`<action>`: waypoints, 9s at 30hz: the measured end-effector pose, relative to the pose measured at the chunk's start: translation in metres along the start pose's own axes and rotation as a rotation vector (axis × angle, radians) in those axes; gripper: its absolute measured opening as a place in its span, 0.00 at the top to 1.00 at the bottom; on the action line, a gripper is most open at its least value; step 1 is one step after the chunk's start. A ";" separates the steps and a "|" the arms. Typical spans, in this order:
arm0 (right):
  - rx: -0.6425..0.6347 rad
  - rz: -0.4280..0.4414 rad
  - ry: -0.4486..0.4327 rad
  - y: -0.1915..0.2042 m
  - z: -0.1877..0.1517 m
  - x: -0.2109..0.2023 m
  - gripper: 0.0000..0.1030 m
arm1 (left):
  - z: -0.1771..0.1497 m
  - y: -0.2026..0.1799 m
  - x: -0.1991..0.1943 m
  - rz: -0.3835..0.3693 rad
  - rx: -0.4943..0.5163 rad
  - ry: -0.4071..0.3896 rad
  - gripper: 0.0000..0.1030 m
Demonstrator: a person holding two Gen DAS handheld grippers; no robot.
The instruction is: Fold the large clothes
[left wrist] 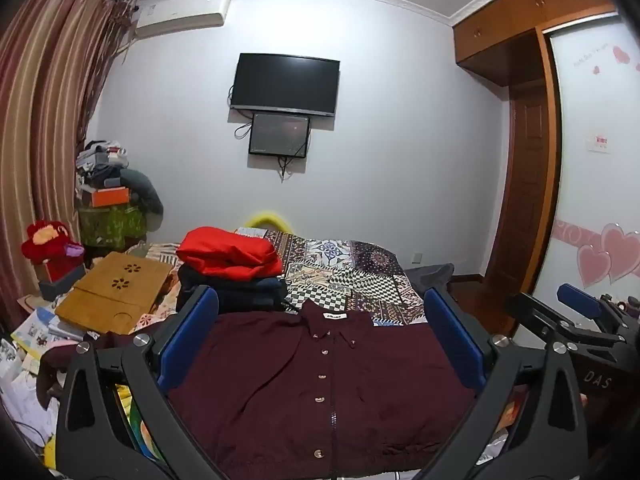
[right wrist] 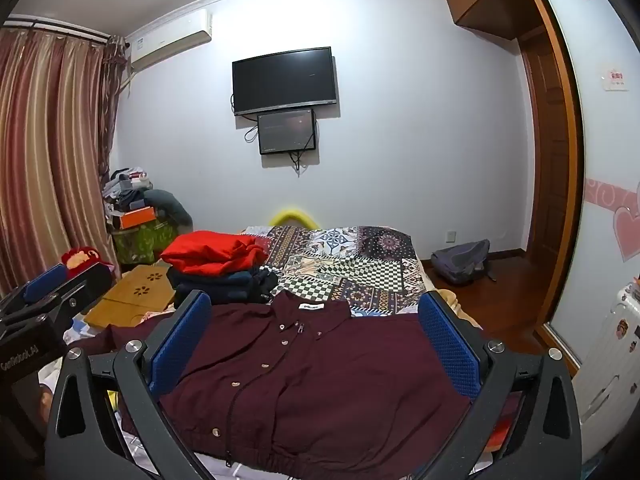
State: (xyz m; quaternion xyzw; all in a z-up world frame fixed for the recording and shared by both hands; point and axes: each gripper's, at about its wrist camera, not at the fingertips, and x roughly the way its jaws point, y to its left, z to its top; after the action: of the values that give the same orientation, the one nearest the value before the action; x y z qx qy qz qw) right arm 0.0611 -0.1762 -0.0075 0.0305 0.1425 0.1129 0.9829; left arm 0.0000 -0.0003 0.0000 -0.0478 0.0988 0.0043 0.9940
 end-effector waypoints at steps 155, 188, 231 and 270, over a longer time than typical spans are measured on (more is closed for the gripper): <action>0.189 -0.060 0.511 -0.037 -0.019 0.201 0.00 | -0.023 0.388 0.216 0.657 -0.353 0.304 0.83; -0.012 -0.145 0.463 -0.039 -0.034 0.161 0.00 | -0.131 0.064 0.312 -0.122 0.051 0.808 0.43; -0.947 0.500 0.721 0.320 -0.129 0.273 0.10 | -0.114 0.363 0.163 0.349 -0.246 0.615 0.10; -0.120 0.211 0.401 0.024 0.021 0.217 0.93 | -0.096 0.218 0.232 0.179 -0.074 0.684 0.10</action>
State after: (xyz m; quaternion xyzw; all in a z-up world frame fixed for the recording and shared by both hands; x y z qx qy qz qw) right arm 0.2643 -0.1038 -0.0446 -0.0364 0.3241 0.2272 0.9176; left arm 0.2043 0.2074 -0.1602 -0.0737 0.4296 0.0788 0.8966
